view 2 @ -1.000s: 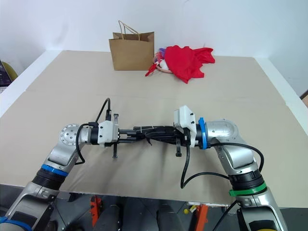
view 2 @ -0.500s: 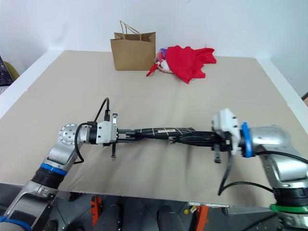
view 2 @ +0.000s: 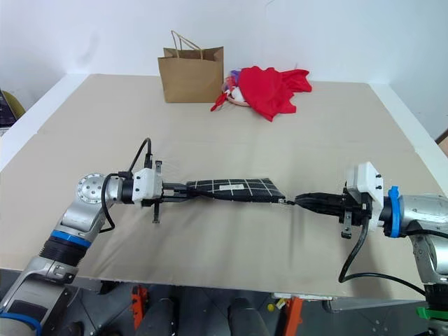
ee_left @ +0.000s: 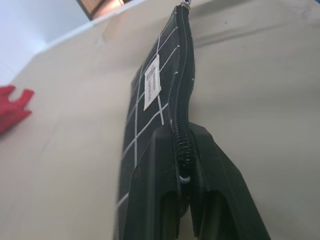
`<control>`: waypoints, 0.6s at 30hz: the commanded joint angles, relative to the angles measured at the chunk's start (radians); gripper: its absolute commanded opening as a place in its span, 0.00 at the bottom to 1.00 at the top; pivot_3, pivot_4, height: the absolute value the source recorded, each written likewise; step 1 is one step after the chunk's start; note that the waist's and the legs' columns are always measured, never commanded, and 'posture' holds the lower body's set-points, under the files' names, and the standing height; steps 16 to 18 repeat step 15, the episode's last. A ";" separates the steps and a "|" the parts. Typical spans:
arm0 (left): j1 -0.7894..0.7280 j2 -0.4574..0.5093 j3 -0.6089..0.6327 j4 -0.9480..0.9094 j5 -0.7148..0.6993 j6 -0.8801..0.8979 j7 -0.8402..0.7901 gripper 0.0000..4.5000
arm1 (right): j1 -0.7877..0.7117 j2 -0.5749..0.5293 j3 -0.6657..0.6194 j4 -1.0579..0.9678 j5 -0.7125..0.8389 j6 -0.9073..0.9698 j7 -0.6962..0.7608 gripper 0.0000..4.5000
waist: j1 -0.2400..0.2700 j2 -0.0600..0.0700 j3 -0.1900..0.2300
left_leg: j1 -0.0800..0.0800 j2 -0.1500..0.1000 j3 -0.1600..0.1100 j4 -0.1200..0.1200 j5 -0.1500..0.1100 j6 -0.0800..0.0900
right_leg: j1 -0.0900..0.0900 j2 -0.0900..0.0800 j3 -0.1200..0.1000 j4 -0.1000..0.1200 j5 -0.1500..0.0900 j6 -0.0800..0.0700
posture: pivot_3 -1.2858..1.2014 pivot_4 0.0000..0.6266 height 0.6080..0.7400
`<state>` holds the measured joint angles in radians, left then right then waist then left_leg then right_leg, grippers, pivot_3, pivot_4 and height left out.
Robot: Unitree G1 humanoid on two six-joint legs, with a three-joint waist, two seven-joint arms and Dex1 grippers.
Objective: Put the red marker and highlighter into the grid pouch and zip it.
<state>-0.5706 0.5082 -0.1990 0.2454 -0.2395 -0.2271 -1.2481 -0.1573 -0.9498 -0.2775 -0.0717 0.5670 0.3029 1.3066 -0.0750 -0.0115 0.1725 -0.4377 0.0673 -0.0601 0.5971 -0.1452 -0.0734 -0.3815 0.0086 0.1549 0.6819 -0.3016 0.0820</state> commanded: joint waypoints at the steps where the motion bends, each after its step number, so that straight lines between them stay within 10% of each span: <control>1: -0.009 0.023 0.055 -0.073 -0.076 0.186 0.031 0.26 | -0.031 0.027 -0.059 -0.029 0.081 0.125 -0.112 0.22 | -0.001 0.000 0.000 | 0.000 0.000 0.000 0.000 0.000 0.000 | 0.000 0.000 0.000 0.000 0.000 0.000 | 0.52 0.24 1.00; 8: 0.005 0.033 0.158 -0.131 -0.132 0.400 0.176 0.97 | 0.005 0.118 -0.146 -0.031 0.117 0.206 -0.295 0.94 | 0.000 0.000 0.000 | -0.001 0.000 -0.001 0.000 0.000 0.000 | 0.000 0.000 0.000 0.000 0.000 0.000 | 0.52 0.24 1.00; 18: 0.111 0.034 0.233 -0.151 -0.057 0.457 0.403 0.99 | 0.140 0.253 -0.192 -0.070 0.057 0.154 -0.477 0.97 | 0.000 0.000 0.000 | 0.000 0.000 -0.001 -0.001 0.000 0.000 | 0.000 0.000 0.000 0.000 0.000 0.000 | 0.52 0.24 1.00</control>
